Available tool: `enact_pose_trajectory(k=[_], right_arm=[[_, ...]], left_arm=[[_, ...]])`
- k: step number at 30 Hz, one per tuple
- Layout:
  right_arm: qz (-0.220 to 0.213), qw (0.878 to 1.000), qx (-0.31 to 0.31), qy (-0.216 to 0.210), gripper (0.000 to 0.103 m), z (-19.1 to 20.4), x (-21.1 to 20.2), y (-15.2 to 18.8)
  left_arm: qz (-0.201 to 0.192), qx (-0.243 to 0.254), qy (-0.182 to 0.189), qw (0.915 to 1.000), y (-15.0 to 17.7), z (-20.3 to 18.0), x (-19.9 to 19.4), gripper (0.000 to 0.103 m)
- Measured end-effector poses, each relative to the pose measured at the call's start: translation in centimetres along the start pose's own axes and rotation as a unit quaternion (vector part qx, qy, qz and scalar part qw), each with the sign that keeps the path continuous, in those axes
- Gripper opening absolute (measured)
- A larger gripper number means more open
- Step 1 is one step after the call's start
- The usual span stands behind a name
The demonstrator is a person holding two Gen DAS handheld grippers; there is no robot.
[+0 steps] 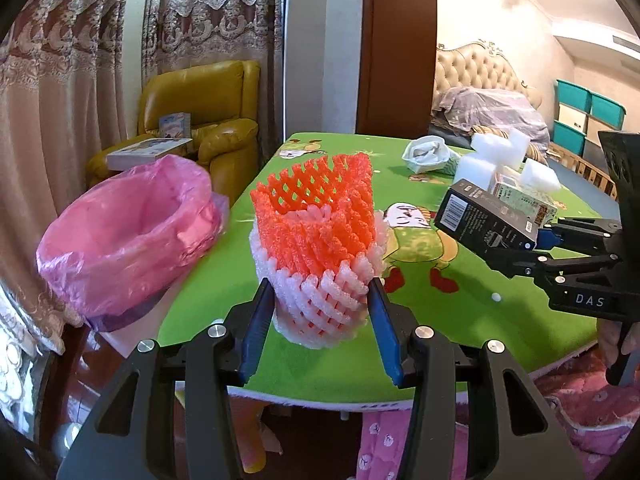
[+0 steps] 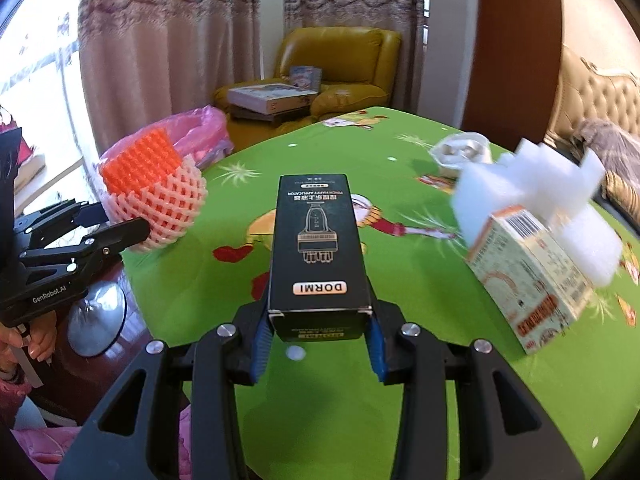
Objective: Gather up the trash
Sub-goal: 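Grasp the orange-topped foam net with the left gripper while the right gripper holds the black box, then carry the foam net and black box with both grippers over the pink-lined bin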
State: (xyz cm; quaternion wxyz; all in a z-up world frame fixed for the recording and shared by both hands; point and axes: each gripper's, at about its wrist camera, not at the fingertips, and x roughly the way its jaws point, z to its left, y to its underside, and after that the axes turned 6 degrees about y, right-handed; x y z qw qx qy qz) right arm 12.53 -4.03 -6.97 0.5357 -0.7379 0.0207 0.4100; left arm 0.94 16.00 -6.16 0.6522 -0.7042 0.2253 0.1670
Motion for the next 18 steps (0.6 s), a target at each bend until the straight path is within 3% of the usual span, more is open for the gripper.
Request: enact_pose_trajectory(k=[9,14,18], right_arm=[[-0.015,0.999,-0.040,-0.034,0.038,3.6,1.4,-3.8],[-0.028,0.995,-0.071,-0.062,0.038,7.0,2.5,-7.0],[-0.031,0.993,-0.079,-0.083,0.038,9.5,3.8,-9.8]], left_arm=[[-0.034,-0.027,-0.034,0.9985,-1.1,3.6,-2.8,0.045],[-0.060,-0.049,-0.063,0.9950,-2.7,7.4,-4.8,0.045],[-0.055,-0.055,-0.096,0.9924,-4.2,10.8,-5.0,0.045]])
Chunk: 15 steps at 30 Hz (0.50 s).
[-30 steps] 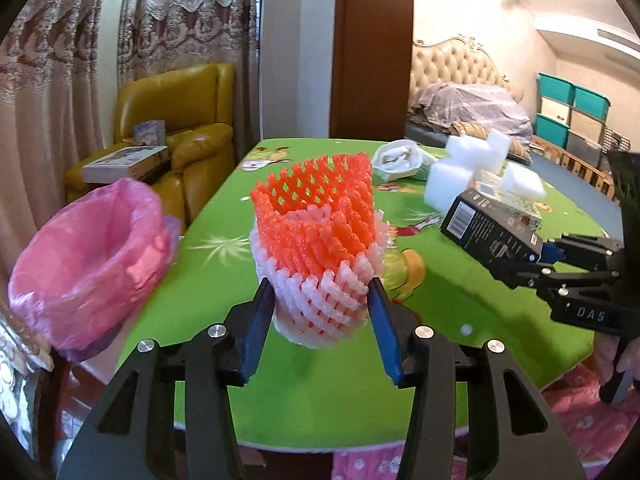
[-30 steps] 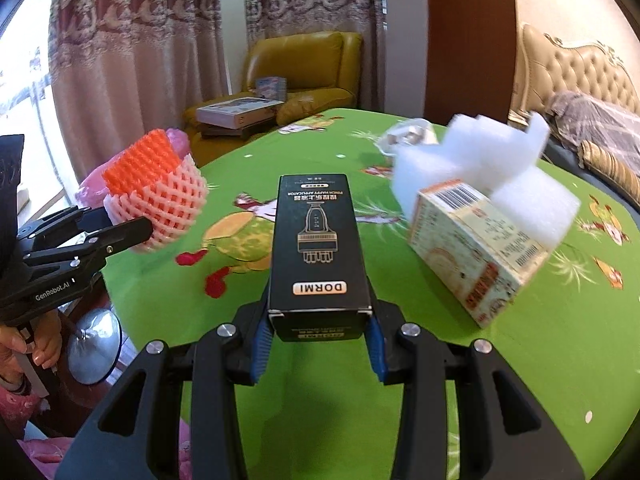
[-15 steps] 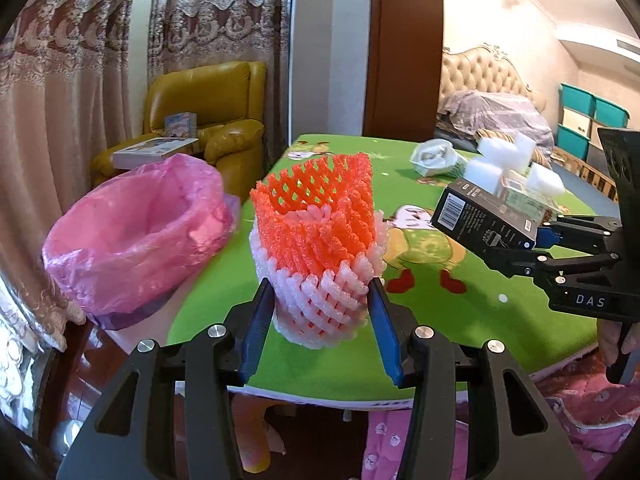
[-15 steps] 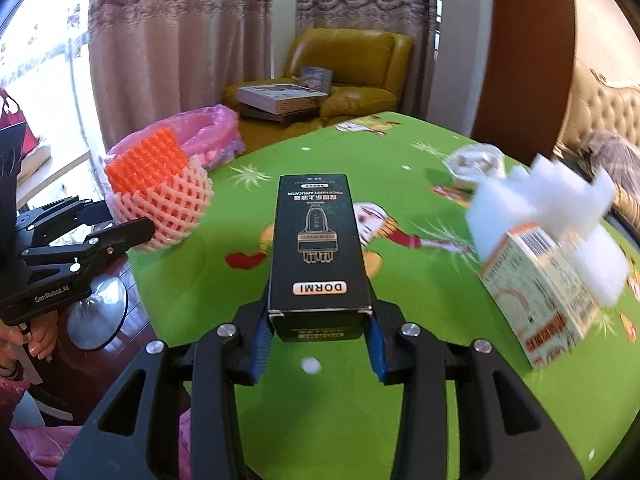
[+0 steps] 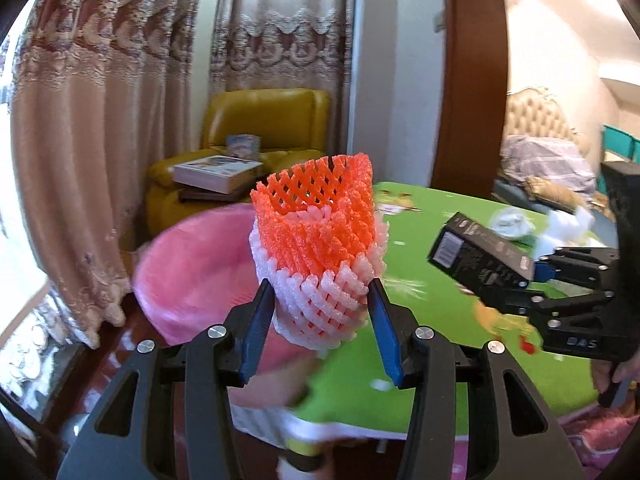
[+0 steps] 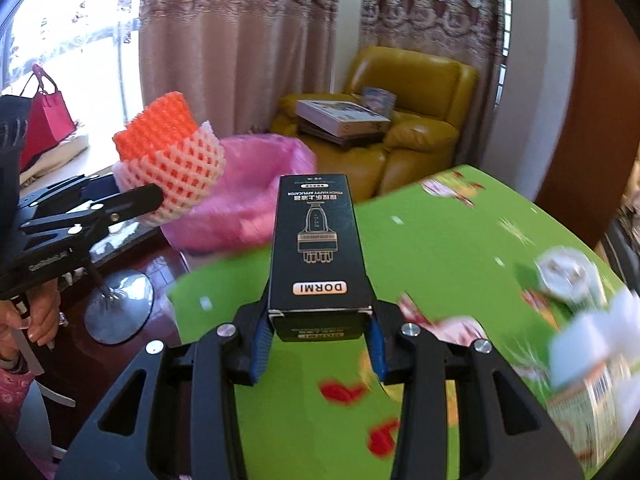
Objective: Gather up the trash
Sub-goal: 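Carry the foam net and black box with both grippers over the pink-lined bin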
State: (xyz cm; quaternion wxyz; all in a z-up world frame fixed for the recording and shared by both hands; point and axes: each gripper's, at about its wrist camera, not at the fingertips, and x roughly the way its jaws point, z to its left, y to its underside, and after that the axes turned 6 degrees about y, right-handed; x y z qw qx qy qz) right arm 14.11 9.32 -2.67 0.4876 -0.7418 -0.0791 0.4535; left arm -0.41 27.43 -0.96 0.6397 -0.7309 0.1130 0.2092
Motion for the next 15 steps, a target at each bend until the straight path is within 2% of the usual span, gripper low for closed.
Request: enact_pose_trajectory(k=[2,5,8,15], right_arm=[[-0.002,1.000,-0.005,-0.008,0.038,0.8,1.0,-1.6],[0.000,1.000,-0.009,-0.016,0.038,1.7,2.4,-3.4],[0.006,1.000,-0.012,-0.026,0.038,2.6,4.1,-5.3],[0.017,0.999,-0.023,-0.040,0.039,5.0,8.0,-8.9]], left_arm=[[0.017,-0.009,-0.015,0.9997,-0.7,2.0,1.1,0.045],[0.031,-0.031,-0.016,0.9989,-1.4,4.8,2.0,0.045],[0.045,-0.032,-0.034,0.9979,-1.8,6.6,3.7,0.045],[0.050,-0.054,-0.034,0.9967,-2.9,9.5,6.3,0.046]])
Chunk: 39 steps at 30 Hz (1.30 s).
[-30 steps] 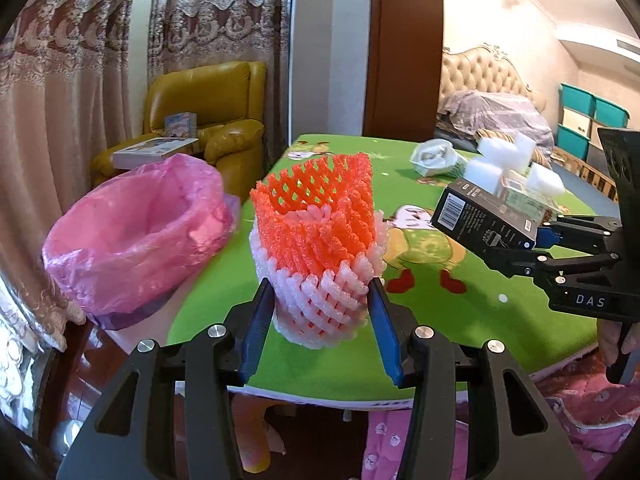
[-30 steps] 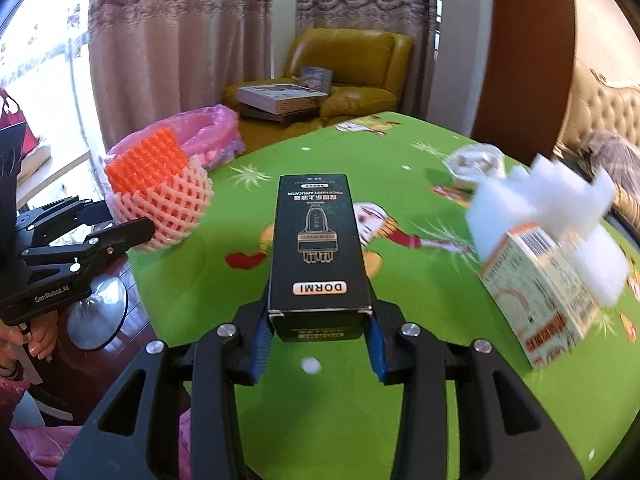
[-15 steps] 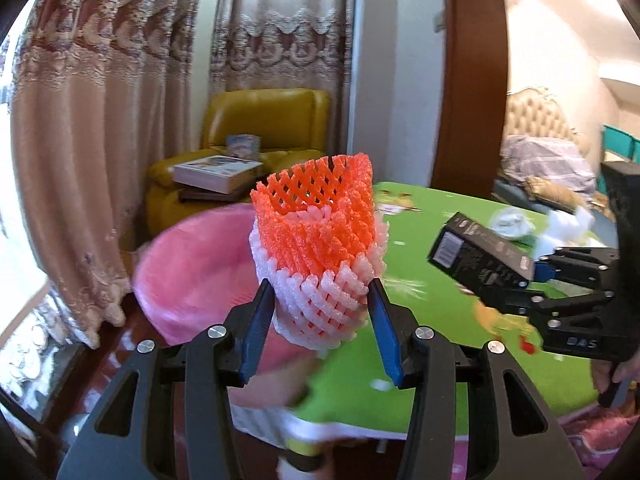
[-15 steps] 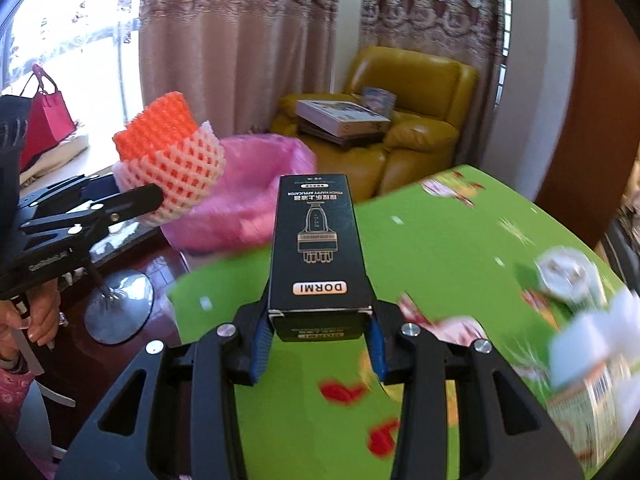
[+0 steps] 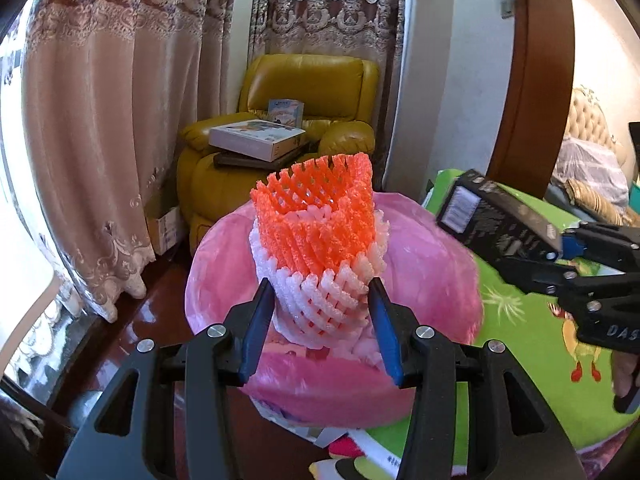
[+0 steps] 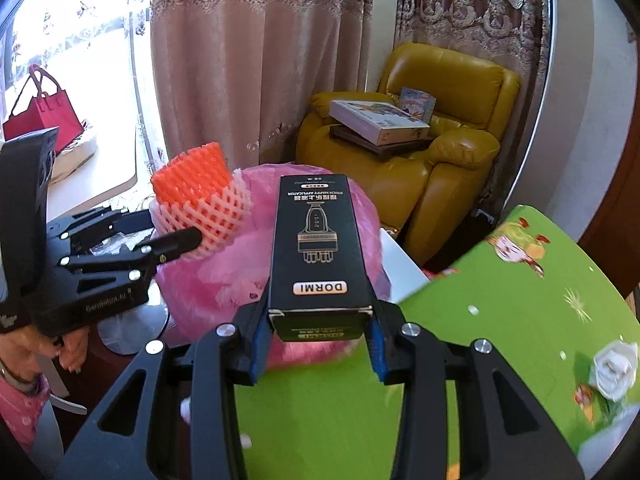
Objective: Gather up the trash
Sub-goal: 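Carry the foam net and black box with both grippers over the pink-lined bin, then move both grippers back toward the items on the table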
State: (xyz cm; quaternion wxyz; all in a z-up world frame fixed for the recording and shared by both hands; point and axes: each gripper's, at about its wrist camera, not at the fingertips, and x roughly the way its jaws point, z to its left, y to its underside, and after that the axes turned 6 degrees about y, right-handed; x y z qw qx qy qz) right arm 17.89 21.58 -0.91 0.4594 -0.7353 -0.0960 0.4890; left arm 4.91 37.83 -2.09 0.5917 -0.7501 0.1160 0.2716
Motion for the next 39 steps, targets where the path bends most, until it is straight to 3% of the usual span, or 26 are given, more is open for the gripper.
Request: enact_pose_trajectory(k=[2,5,7,9,14,21,26,31,39], right_arm=[[0.001,1.000,-0.004,-0.016,0.043,0.4,1.0,-0.7],[-0.006,1.000,-0.002,-0.006,0.061,0.6,1.3,-1.3],[-0.010,1.000,0.018,-0.020,0.063,0.0,0.8,-1.1],[-0.018,0.999,0.028,-0.018,0.064,-0.7,-0.4,-0.4],[-0.026,0.999,0.025,0.003,0.064,-2.6,-3.6,3.2],[-0.037,0.997,0.055,0.032,0.064,-6.4,-8.9,8.7],[-0.054,0.991,0.105,0.056,0.066,-10.5,-13.6,13.0],[-0.055,0.982,0.150,0.101,0.068,-14.3,-17.4,17.4],[-0.044,0.961,0.204,0.179,0.068,-20.4,-22.6,24.1]], left_arm=[[-0.005,-0.012,-0.012,0.9998,-0.4,0.6,0.6,0.052],[-0.005,-0.033,-0.040,0.9986,-0.4,1.1,1.2,0.072],[-0.010,-0.047,-0.042,0.9980,-0.1,1.2,0.8,0.083],[-0.019,-0.053,-0.048,0.9973,0.5,1.0,0.0,0.088],[-0.029,-0.052,-0.048,0.9971,2.7,-0.6,-2.3,0.091],[-0.020,-0.019,-0.034,0.9990,4.1,-4.4,-2.7,0.091],[-0.017,-0.015,0.001,0.9997,4.3,-8.2,-2.7,0.095],[0.000,0.025,0.060,0.9979,4.9,-14.7,-2.1,0.095],[0.041,0.106,0.129,0.9851,6.5,-26.1,0.2,0.095]])
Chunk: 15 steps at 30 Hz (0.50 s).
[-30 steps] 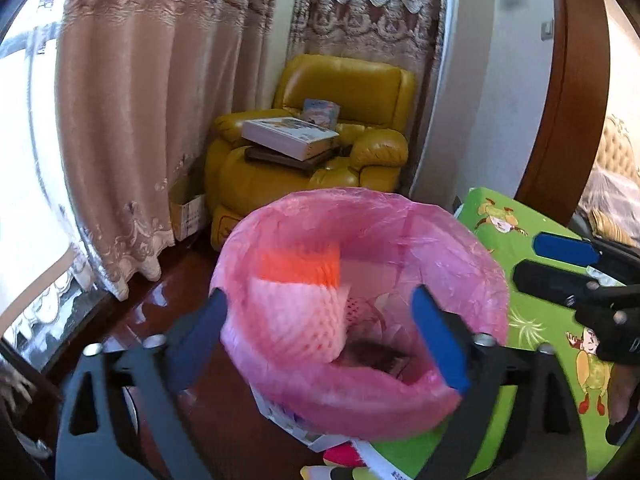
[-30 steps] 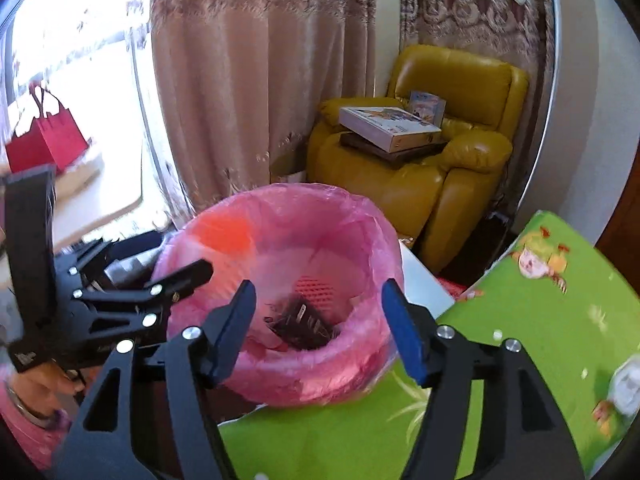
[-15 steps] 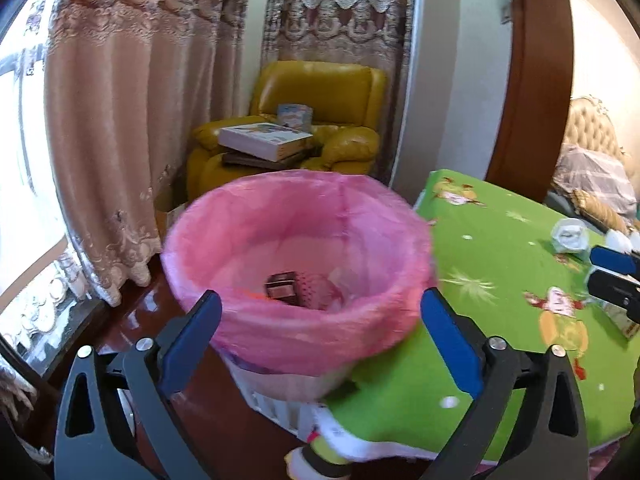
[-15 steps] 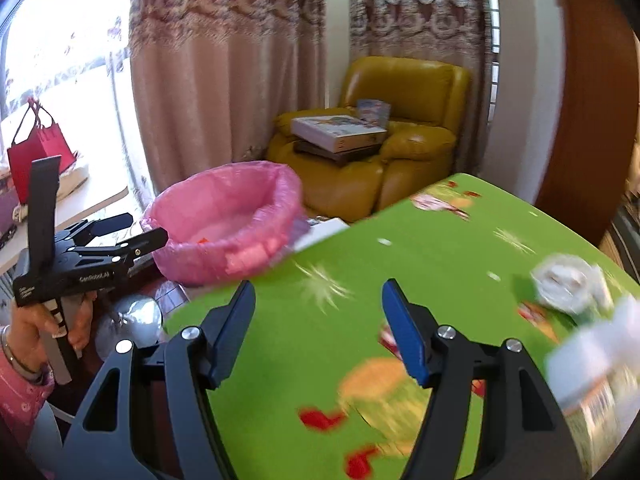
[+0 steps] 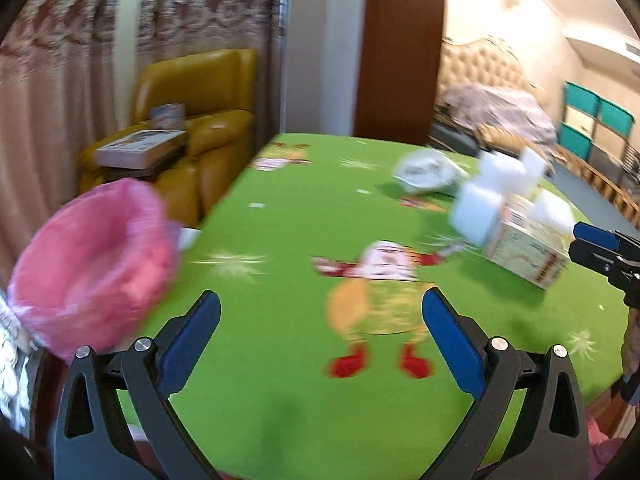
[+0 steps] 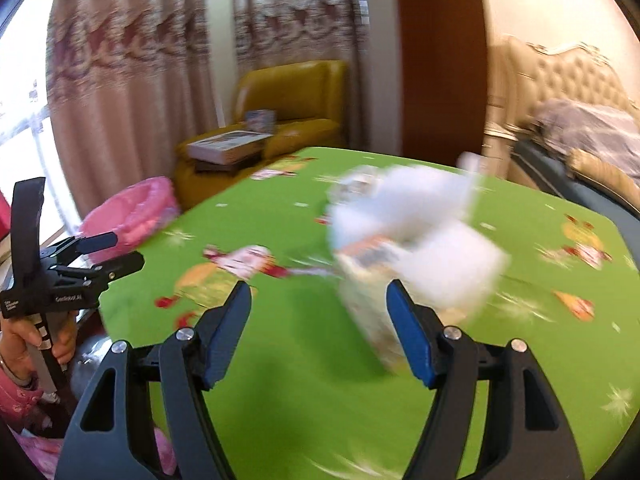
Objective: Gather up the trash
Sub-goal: 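Move both grippers back toward the items on the table, then grasp the cardboard tea box with the right gripper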
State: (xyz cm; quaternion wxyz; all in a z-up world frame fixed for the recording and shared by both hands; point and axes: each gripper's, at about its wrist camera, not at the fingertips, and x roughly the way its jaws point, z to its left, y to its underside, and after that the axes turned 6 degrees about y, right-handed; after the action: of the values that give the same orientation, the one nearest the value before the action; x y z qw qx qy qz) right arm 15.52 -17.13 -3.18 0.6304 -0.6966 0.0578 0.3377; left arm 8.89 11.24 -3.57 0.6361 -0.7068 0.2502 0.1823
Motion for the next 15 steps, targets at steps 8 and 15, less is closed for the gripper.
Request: enact_pose_trajectory(k=[8,15], right_arm=[[0.025,0.998,0.017,0.047,0.070,-5.8,-0.6,2.8],[0.048,0.998,0.019,0.033,0.071,-6.3,1.2,3.1]], left_arm=[[0.022,0.038,0.018,0.9989,0.5,-6.2,3.2,0.095],[0.031,0.040,0.019,0.9985,1.2,-6.1,3.3,0.095]])
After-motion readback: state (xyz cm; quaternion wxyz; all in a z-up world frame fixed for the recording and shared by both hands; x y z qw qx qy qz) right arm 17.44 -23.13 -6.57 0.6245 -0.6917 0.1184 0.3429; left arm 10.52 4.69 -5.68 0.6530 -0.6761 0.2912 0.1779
